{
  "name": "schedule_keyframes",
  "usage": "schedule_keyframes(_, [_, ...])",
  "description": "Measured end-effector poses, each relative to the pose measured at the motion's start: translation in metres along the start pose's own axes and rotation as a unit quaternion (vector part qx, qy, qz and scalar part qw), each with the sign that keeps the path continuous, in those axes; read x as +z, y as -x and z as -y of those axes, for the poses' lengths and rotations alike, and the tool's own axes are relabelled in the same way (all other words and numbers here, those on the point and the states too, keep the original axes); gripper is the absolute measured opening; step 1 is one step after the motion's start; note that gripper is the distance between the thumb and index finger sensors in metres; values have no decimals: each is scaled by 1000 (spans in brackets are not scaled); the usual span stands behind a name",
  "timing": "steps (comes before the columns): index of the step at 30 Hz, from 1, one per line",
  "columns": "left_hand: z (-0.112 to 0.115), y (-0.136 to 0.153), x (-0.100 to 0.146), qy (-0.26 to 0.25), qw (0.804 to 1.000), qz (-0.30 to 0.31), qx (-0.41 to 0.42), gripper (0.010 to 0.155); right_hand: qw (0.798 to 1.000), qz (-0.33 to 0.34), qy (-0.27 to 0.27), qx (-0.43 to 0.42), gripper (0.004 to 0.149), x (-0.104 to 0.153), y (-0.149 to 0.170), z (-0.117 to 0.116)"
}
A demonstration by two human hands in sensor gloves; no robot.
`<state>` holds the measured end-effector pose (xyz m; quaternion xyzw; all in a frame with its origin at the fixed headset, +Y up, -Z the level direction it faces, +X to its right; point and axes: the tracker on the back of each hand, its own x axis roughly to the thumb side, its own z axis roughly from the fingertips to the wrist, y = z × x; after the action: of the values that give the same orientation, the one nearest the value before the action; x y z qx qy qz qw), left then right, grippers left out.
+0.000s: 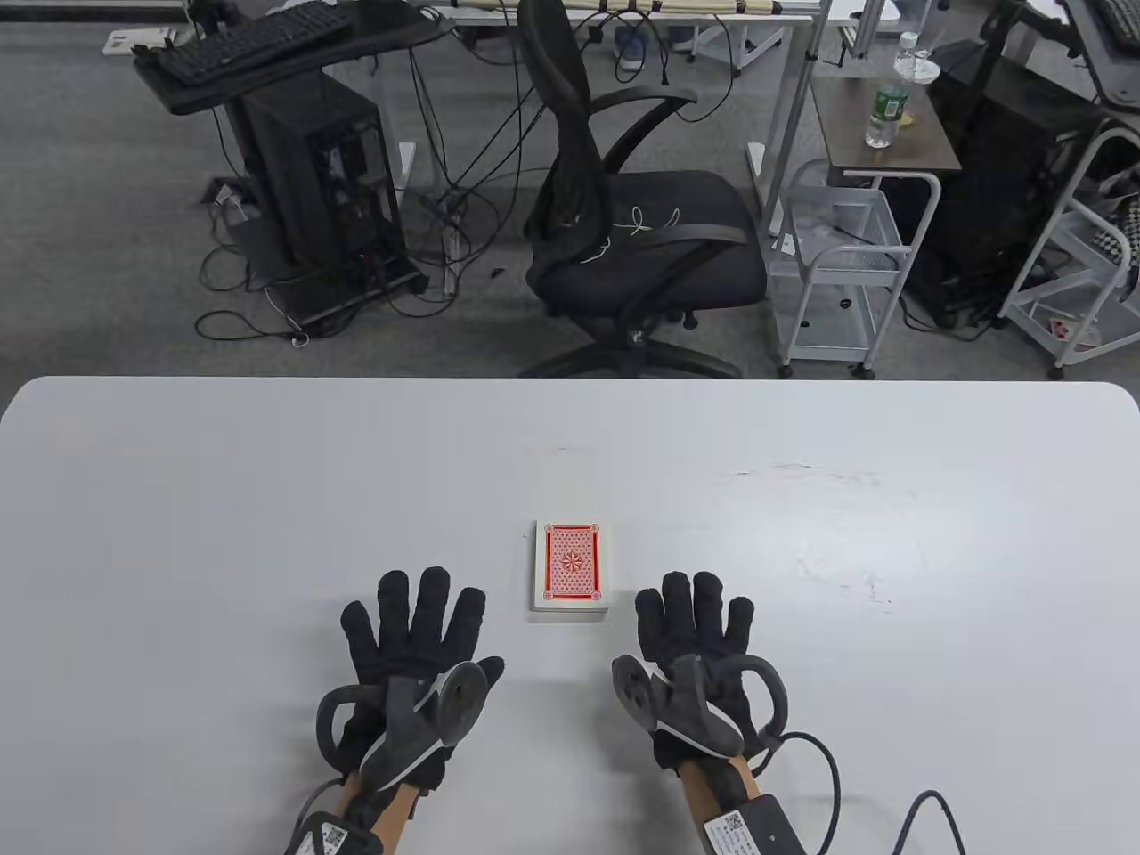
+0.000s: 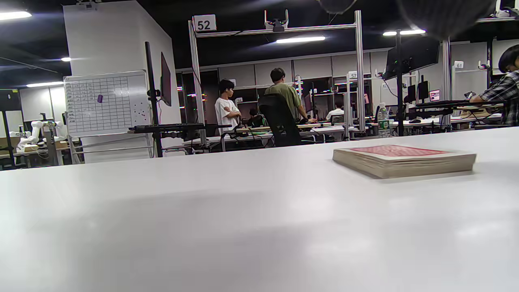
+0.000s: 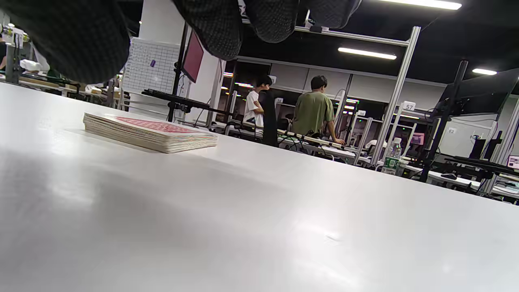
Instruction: Four-player card dealing with fan arrangement
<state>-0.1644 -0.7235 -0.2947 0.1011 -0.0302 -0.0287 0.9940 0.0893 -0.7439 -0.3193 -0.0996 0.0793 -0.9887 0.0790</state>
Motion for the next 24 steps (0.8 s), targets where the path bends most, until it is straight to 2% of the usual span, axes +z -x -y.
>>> schedule_keyframes(9, [0, 1, 0, 1, 1000, -3, 5, 76, 1000, -3, -5, -4, 81, 0, 1, 0])
schedule_keyframes(14, [3, 2, -2, 18, 999, -6, 29, 75, 999, 0, -22, -26, 81, 1, 1, 1])
schedule_keyframes(20, [14, -1, -11, 91, 993, -1, 76, 73, 995, 3, -74, -63, 81, -6, 4, 6])
schedule_keyframes(24, [13, -8, -30, 128, 986, 6, 105, 72, 988, 2, -108, -112, 81, -22, 9, 10])
